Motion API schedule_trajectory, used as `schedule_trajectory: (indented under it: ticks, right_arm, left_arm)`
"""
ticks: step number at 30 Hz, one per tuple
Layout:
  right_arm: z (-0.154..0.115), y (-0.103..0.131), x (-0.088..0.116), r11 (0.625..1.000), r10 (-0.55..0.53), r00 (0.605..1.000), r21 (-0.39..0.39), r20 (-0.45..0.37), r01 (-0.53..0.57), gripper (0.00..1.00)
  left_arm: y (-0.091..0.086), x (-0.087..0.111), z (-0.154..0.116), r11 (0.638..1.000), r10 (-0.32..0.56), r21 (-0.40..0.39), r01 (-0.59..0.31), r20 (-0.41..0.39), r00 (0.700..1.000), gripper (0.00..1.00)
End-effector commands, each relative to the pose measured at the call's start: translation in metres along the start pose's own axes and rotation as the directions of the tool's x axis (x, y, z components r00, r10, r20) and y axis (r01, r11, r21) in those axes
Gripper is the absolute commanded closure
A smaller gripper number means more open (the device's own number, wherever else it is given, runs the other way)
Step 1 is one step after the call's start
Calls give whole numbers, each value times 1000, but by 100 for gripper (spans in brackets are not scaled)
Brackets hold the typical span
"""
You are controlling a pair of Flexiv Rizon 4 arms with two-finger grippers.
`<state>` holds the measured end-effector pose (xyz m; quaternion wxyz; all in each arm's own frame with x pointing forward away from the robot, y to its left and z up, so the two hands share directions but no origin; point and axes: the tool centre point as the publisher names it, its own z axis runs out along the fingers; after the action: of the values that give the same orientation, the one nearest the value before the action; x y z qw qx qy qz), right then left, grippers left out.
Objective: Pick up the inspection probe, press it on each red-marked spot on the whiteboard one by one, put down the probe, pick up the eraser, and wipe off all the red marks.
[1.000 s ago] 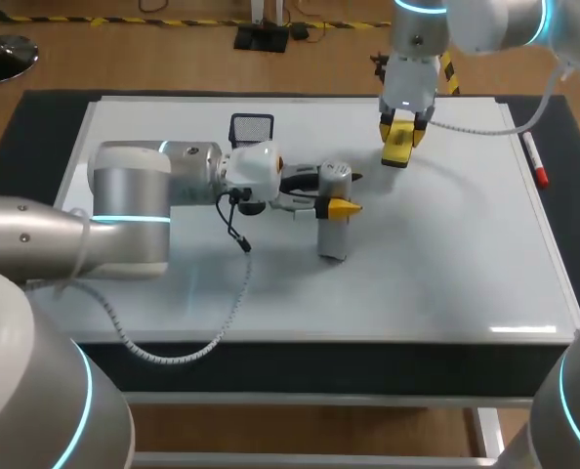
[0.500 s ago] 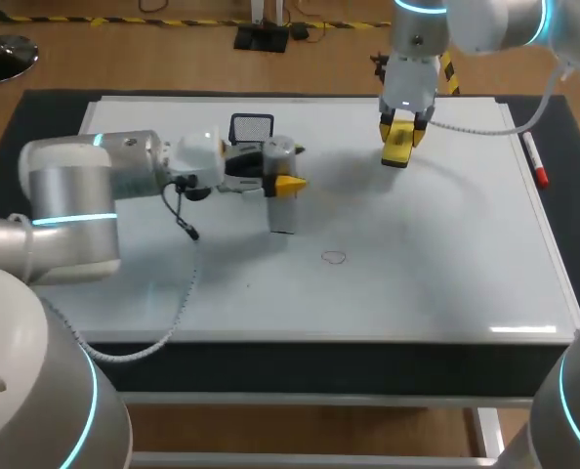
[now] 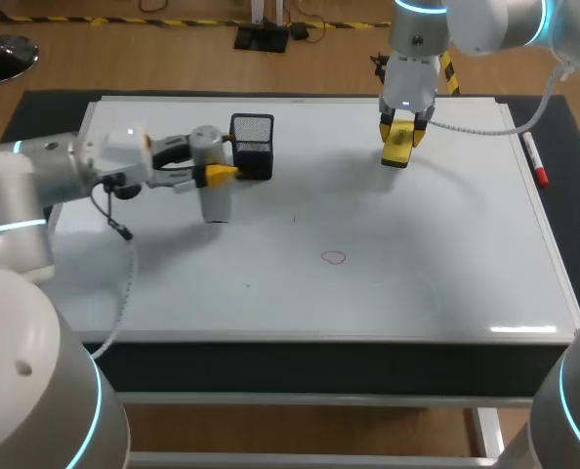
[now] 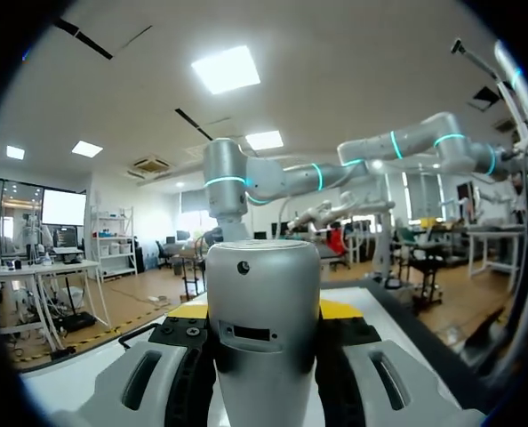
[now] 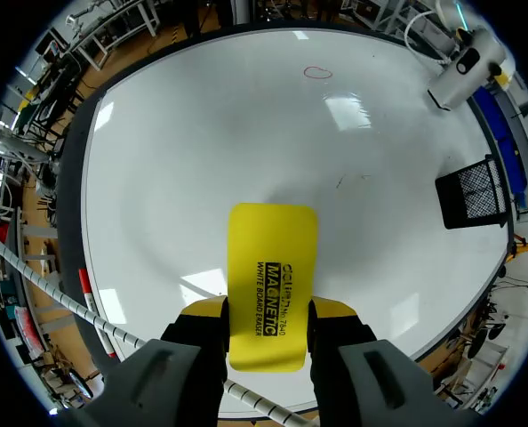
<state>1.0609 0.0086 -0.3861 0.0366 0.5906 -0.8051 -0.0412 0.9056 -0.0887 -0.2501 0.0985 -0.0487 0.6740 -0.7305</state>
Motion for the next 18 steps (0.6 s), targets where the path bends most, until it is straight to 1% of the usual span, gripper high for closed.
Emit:
schedule_trajectory:
  ticks: [1, 5, 10, 11, 13, 18]
  right_arm:
    - [-1, -1, 0, 1000, -2, 1000, -1, -4, 2, 100]
    - [-1, -1, 0, 1000, -2, 1000, -1, -4, 2, 100]
    - [-1, -1, 0, 1000, -2, 1000, -1, -4, 2, 100]
    - [-2, 4, -3, 1000, -20, 1000, -9, 8, 20, 100]
    - [-3, 20, -8, 998, -61, 998, -1, 10, 61, 100]
    - [3, 69, -21, 987, -159, 987, 6, 25, 159, 100]
  left_arm:
    - [1, -2, -31, 1000, 4, 12, -4, 6, 1000, 100]
    - [1, -3, -33, 1000, -6, -4, 6, 12, 1000, 100]
    - [1, -4, -35, 1000, -8, -1, 8, 15, 1000, 100]
    - [1, -4, -35, 1000, -8, -1, 8, 15, 1000, 100]
    - [1, -4, -35, 1000, -8, -1, 8, 15, 1000, 100]
    - [1, -4, -35, 1000, -8, -1, 8, 15, 1000, 100]
